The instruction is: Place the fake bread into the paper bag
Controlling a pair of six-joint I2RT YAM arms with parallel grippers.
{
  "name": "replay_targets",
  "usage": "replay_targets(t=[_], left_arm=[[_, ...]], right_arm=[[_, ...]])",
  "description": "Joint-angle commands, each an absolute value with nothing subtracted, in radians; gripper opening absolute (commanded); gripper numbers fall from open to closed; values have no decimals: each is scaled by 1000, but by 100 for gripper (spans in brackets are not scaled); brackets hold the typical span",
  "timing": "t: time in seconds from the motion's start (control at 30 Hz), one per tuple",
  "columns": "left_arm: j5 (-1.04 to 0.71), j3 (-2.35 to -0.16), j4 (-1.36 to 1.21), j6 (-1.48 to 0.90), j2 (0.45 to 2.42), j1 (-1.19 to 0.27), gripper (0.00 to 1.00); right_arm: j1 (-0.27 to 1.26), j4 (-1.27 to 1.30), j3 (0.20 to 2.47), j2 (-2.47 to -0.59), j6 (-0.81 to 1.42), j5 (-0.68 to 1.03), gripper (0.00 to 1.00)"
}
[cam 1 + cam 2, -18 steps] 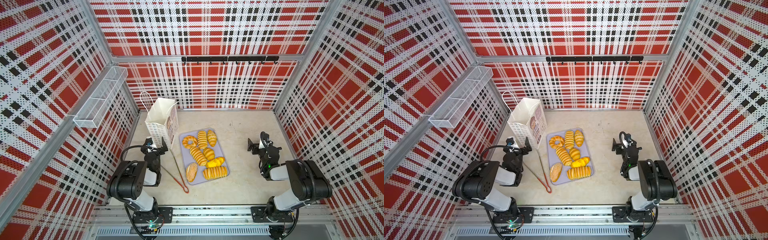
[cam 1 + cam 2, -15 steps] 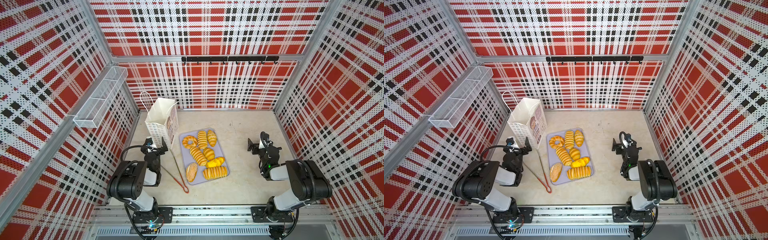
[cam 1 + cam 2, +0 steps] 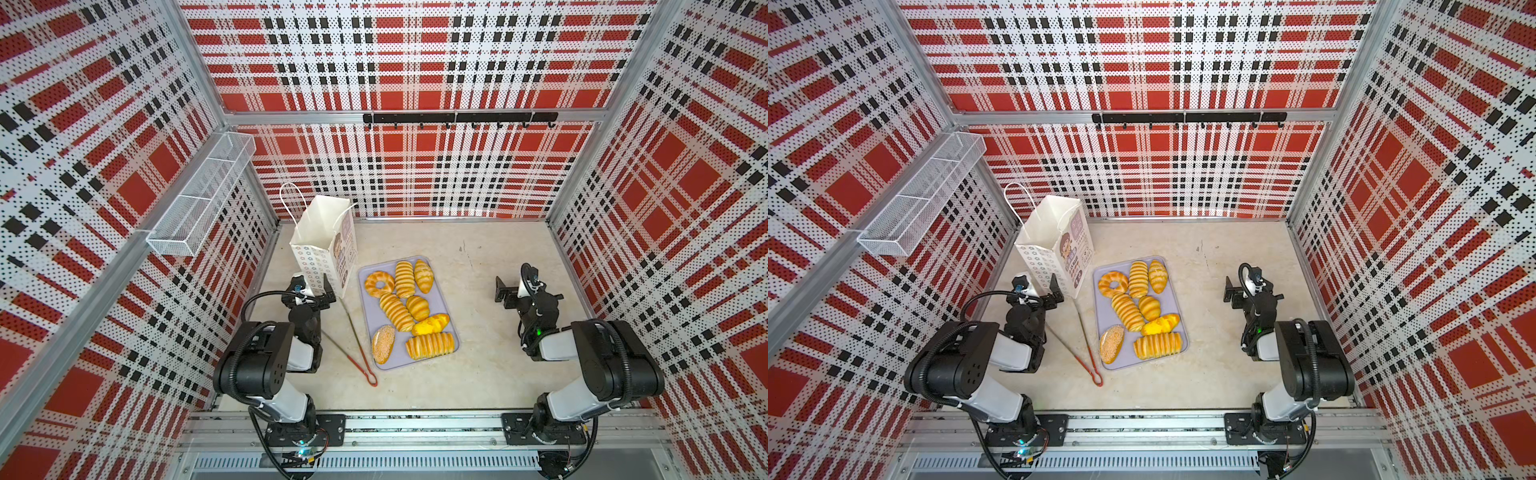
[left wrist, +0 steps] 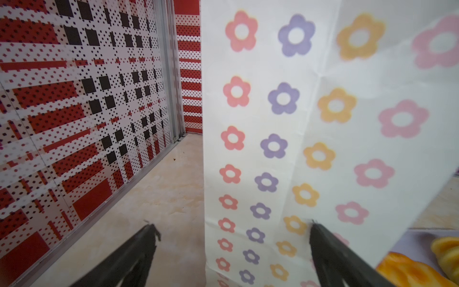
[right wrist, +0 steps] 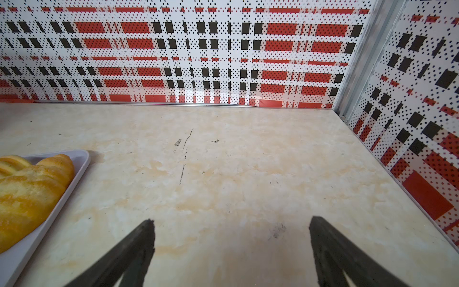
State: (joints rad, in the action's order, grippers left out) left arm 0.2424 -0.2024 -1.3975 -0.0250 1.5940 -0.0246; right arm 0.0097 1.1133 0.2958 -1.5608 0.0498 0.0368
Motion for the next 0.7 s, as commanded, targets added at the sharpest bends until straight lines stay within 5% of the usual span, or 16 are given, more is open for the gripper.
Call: replay_targets(t=[0.0, 0.4, 0.67], left_arm=[[236, -207, -1406, -17, 1576, -18, 98], [227, -207, -1403, -34, 1572, -5, 98], [711, -209, -1129, 39, 1163, -237, 98]], right_arm=[[3, 1149, 294, -1571, 46, 31, 100], [4, 1141, 295, -1561, 53, 9, 100], [16, 520, 452, -1235, 121, 29, 97]])
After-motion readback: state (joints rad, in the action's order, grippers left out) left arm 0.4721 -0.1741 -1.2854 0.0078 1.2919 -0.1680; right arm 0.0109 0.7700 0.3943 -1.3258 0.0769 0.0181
